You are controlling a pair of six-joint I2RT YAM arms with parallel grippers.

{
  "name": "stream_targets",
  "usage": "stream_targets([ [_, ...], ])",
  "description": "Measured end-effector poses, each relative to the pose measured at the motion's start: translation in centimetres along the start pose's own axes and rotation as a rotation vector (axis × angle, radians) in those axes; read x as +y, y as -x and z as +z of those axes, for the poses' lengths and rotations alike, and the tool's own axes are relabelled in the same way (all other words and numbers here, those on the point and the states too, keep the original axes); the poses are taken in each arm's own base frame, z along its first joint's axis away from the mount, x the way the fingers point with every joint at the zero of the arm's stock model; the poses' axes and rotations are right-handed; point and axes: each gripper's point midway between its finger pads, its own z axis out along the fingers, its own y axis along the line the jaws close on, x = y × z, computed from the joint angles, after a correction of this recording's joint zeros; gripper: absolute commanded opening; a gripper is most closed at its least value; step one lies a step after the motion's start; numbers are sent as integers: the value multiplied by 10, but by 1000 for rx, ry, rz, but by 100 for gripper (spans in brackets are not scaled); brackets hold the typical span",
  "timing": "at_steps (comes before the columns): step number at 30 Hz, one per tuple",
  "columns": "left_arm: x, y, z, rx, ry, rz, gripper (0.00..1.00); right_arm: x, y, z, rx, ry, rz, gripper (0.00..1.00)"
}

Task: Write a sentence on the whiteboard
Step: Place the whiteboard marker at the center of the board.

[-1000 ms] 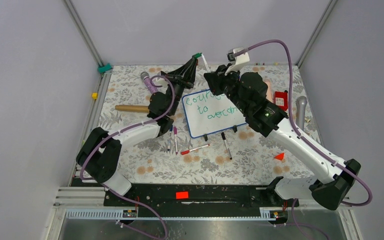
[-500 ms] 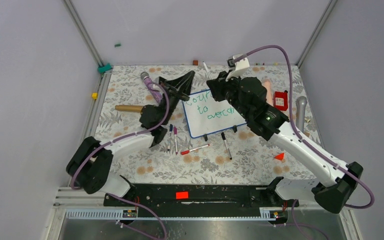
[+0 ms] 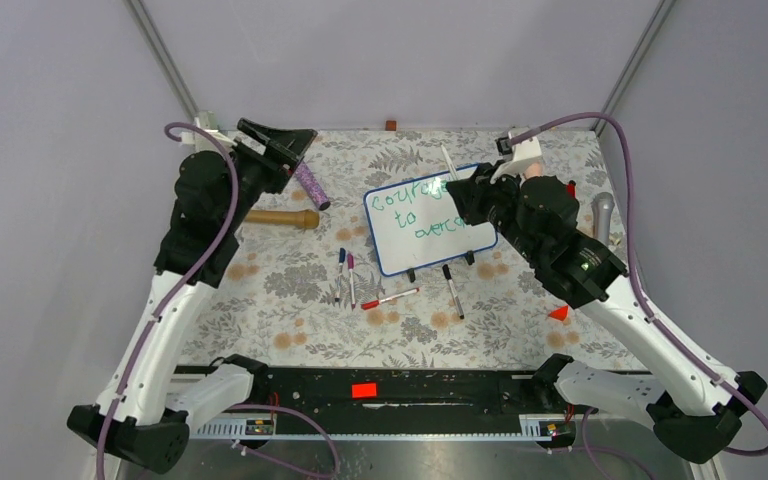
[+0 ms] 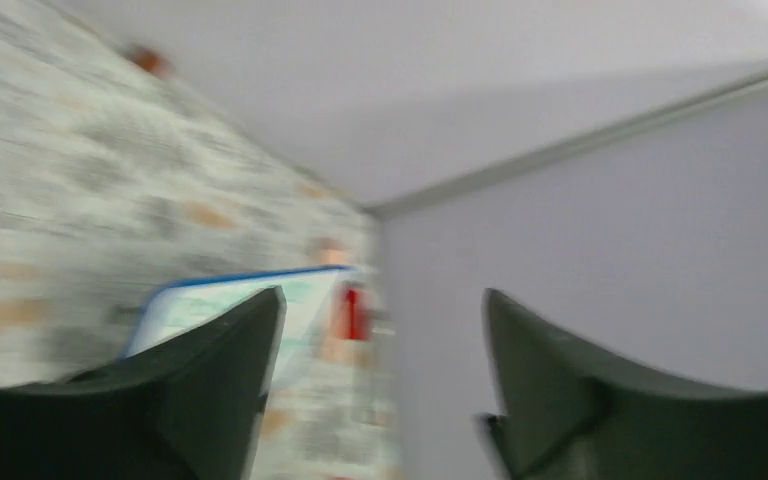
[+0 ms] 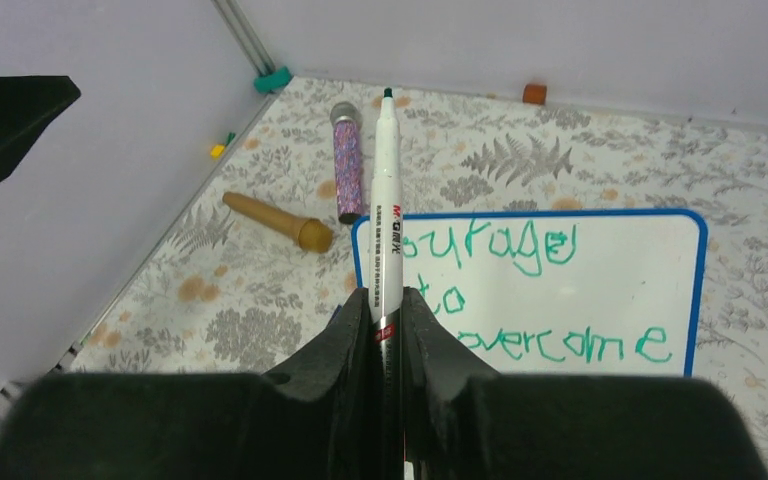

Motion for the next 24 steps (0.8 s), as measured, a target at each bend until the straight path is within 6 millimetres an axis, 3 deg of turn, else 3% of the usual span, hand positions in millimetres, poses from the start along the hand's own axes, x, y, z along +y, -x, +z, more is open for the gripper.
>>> stream_targets([
  [1, 10, 6, -5, -19, 67, 61, 98, 0, -4, 0, 15, 3, 1, 0],
  [8, 102, 35, -48, -87, 498, 336, 99, 5, -26, -4, 107, 41, 2, 0],
  [12, 119, 32, -60, -45, 560, 394, 98, 9, -41, -7, 170, 76, -11, 0],
  [15, 125, 15, -60, 40, 534, 401, 92, 9, -60, -9, 226, 103, -37, 0],
  [17, 130, -2, -57, 119, 506, 388, 88, 10, -85, -12, 290, 140, -59, 0],
  [24, 184, -71, -51, 422, 535, 269, 85, 21, -200, -27, 650, 337, -24, 0],
])
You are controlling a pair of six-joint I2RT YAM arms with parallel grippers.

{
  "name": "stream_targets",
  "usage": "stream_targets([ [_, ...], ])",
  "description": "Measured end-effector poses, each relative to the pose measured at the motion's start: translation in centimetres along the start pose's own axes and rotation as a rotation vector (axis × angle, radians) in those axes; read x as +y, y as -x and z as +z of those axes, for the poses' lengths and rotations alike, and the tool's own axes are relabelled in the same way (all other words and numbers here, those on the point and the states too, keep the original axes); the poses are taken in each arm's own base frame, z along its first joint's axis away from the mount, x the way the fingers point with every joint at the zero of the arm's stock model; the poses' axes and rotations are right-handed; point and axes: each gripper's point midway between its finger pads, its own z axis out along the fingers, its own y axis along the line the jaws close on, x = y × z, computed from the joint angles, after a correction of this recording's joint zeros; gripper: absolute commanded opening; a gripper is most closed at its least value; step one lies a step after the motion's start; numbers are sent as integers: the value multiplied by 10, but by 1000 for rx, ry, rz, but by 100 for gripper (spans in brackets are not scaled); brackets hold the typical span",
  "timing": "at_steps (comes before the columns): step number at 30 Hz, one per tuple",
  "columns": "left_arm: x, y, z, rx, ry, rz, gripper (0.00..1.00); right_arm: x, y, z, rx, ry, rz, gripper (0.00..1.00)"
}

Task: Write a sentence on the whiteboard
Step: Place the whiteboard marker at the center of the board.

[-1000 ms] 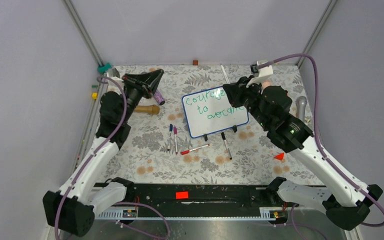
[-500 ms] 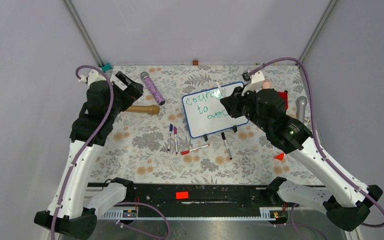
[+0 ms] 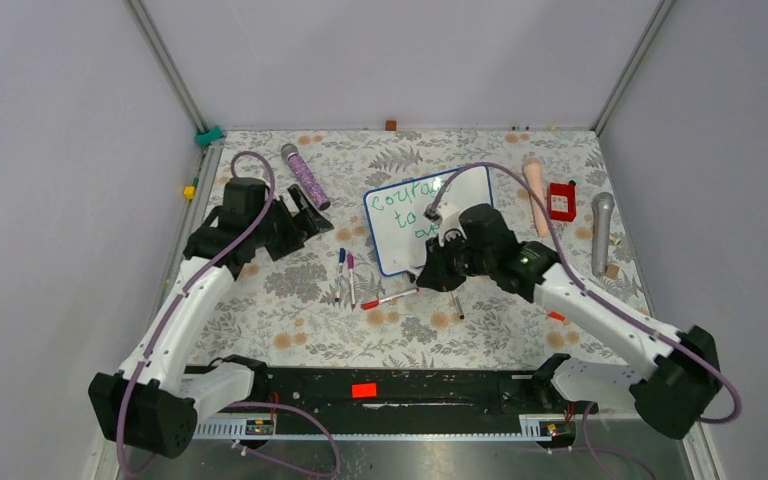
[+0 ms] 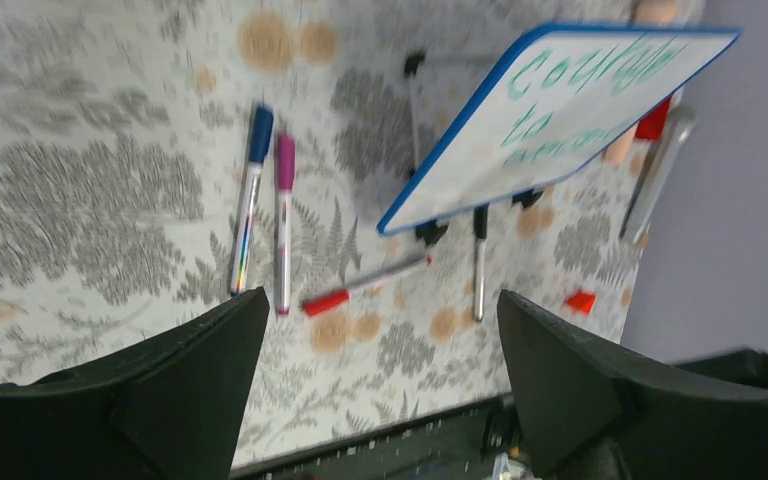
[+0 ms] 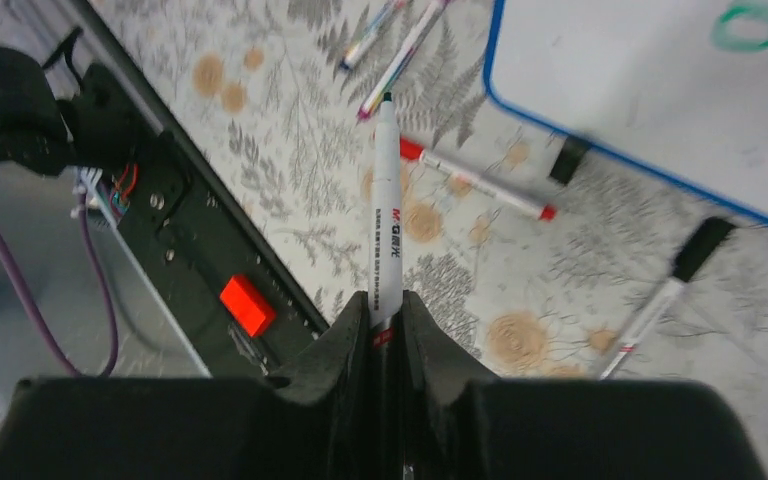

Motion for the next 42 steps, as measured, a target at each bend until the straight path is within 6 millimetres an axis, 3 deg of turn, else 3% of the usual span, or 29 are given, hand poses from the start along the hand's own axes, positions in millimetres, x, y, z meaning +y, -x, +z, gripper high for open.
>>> stream_targets([
  [4, 13, -37, 17, 134, 15, -9, 85, -2, -51, 35, 177, 87, 104, 0],
  [8, 15, -60, 21, 205, -3, 3, 85, -10, -84, 54, 247, 99, 174, 0],
  [17, 18, -86, 33, 284, -15, 46, 85, -32, -90, 77, 222, 68, 199, 5],
  [18, 19, -87, 33, 287, -12, 49, 85, -33, -90, 80, 226, 63, 200, 9],
  [22, 23, -90, 35, 296, -5, 62, 86, -40, -83, 92, 234, 37, 197, 44],
  [24, 25, -90, 35, 296, -1, 70, 87, -44, -76, 96, 224, 14, 192, 66],
  [26, 27, -90, 36, 292, 3, 81, 89, -49, -70, 97, 203, -15, 182, 78],
  [33, 33, -83, 37, 256, 27, 132, 89, -68, -47, 69, 86, -163, 139, 80],
  [37, 38, -76, 38, 220, 46, 175, 91, -84, -42, 26, -46, -280, 126, 79],
  [42, 42, -54, 36, 67, 42, 266, 94, -115, -35, -27, -240, -450, 139, 77],
])
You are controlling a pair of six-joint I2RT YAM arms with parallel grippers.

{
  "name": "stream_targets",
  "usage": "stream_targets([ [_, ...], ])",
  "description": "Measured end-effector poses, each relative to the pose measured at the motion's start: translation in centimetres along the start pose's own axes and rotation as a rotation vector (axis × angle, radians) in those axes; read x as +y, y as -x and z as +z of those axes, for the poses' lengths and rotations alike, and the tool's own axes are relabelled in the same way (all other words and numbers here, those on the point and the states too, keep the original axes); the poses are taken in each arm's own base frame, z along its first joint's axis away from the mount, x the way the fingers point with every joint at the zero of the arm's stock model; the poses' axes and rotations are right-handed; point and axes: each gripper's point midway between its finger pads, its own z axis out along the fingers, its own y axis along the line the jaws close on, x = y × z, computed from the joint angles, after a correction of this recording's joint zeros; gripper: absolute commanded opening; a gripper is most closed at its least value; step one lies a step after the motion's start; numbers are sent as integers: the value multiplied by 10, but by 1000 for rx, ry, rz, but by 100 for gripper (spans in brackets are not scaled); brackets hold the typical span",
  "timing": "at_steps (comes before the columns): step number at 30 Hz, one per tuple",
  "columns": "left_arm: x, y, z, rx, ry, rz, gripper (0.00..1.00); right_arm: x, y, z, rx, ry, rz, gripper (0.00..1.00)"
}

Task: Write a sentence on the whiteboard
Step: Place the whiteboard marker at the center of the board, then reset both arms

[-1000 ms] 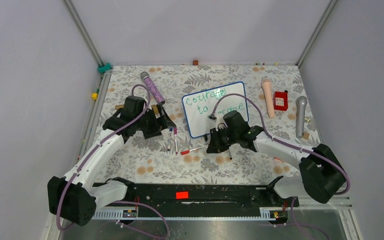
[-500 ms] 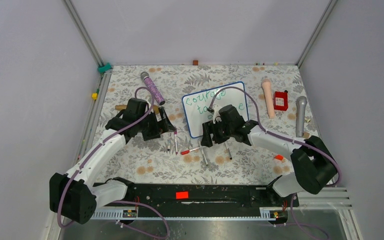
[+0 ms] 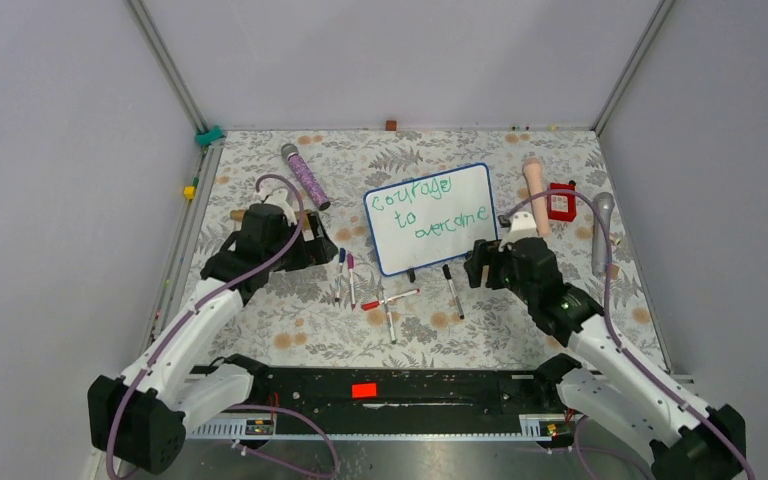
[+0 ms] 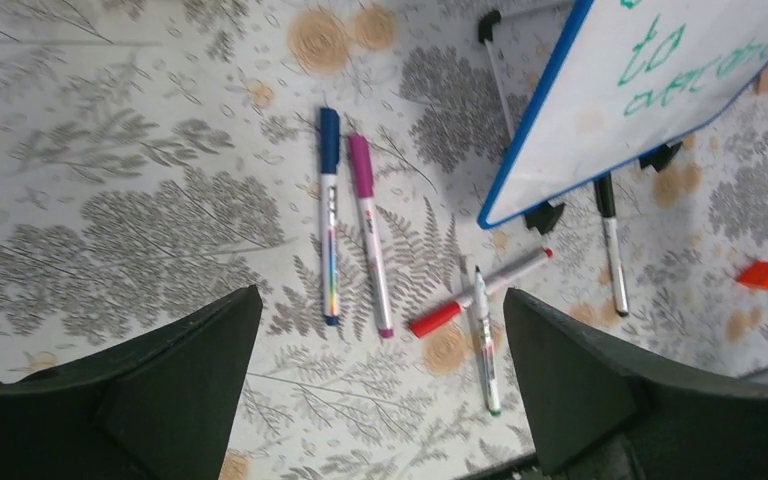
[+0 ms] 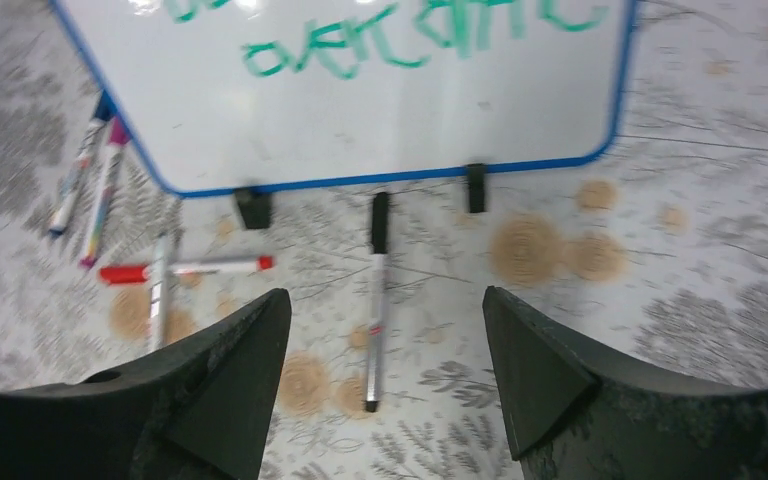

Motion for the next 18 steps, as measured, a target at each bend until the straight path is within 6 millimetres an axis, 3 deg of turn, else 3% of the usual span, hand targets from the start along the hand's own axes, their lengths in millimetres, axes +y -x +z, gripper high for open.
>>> stream_targets([
  [4, 17, 10, -1, -131, 41, 55, 95, -43, 2, -13, -87, -178, 18, 77],
  [9, 49, 9, 5, -262, 128, 116, 96, -90, -12, -22, -174, -376, -24, 77],
  [14, 86, 10, 6, -393, 218, 154, 95, -122, -21, -19, -251, -480, -112, 79],
  [18, 113, 18, 9, -467, 294, 180, 95, -164, -23, -18, -244, -610, -43, 79],
])
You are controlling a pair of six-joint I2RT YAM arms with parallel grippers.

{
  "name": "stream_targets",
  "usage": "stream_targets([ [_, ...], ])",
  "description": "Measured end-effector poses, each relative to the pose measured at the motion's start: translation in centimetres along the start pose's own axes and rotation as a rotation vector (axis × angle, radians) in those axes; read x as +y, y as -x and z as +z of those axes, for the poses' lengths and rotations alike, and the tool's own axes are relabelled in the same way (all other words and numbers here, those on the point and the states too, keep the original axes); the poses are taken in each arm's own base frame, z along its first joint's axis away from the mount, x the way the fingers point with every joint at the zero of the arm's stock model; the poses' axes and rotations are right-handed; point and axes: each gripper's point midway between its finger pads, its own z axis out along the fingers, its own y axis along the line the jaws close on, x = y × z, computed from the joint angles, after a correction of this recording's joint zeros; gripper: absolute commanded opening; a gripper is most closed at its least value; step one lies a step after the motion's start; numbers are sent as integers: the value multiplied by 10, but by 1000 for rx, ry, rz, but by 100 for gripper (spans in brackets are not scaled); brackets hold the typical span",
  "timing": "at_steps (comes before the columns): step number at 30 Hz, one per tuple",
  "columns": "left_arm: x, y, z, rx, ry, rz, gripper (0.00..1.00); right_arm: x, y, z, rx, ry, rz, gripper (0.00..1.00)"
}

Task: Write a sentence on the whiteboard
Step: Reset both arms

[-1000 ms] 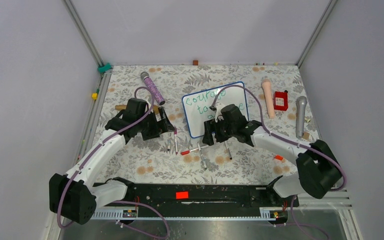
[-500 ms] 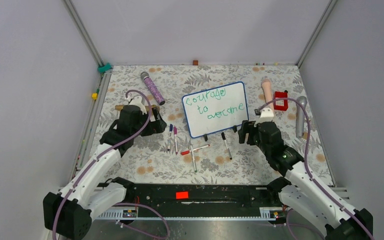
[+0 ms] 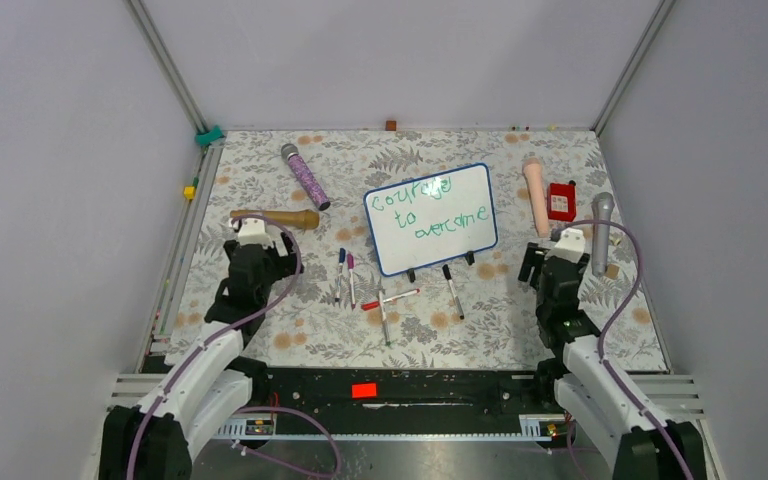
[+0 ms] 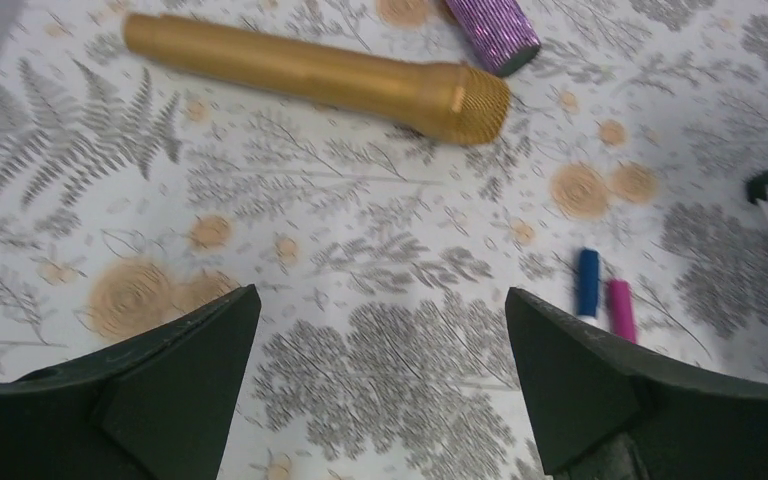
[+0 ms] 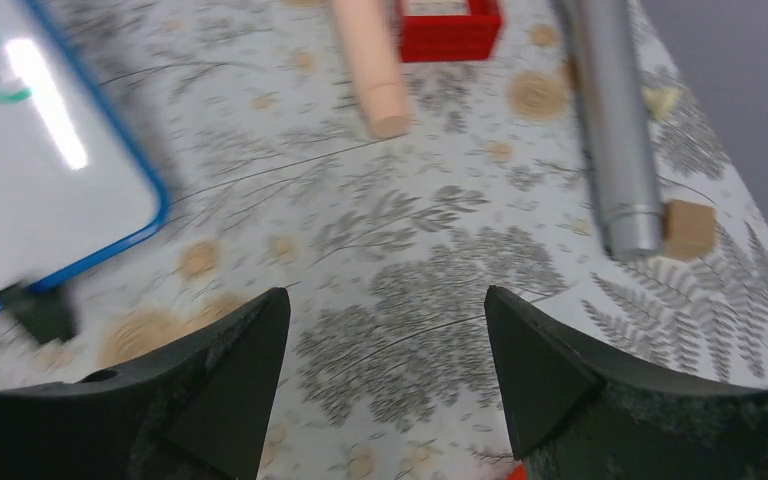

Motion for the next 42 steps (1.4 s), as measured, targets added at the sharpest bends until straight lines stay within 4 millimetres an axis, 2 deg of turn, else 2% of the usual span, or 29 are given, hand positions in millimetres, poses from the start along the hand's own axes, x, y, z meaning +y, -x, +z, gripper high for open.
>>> stream_targets([
  [1, 3, 4, 4, -18, 14, 13, 95, -14, -1, 7, 6, -53, 35, 80],
  [3, 8, 12, 12, -63, 32, 50, 95, -28, -5, 16, 9, -113, 63, 81],
  [5, 10, 17, 20, -121, 41, 89, 95, -30, -11, 24, 27, -129, 61, 80],
  [7, 16, 11, 27, -150, 56, 119, 91, -28, -18, 32, 49, -125, 50, 80],
  [10, 26, -9, 39, -114, 76, 148, 91, -17, -18, 40, 44, -78, 46, 77],
  [14, 39, 4, 53, -156, 94, 119, 91, 7, -6, 52, -4, 41, 48, 75],
  [16, 41, 13, 62, -181, 92, 111, 86, 15, -4, 60, -2, 72, 30, 74],
  [17, 41, 16, 66, -193, 81, 108, 89, 18, -2, 66, -3, 80, 23, 74],
  [20, 40, 10, 77, -182, 39, 117, 93, 18, -6, 82, 2, 84, 37, 76],
  [22, 38, 5, 80, -171, 17, 119, 92, 13, -7, 85, 2, 71, 52, 76],
  [24, 35, 9, 80, -184, -1, 120, 98, 10, -1, 87, -24, 66, 68, 76],
  [26, 31, 14, 80, -206, -18, 123, 99, 11, 7, 88, -56, 71, 78, 98],
  [27, 30, 17, 80, -215, -23, 123, 99, 12, 10, 89, -66, 73, 85, 99],
  [42, 27, 22, 79, -236, -38, 123, 99, 12, 15, 89, -92, 76, 96, 99],
])
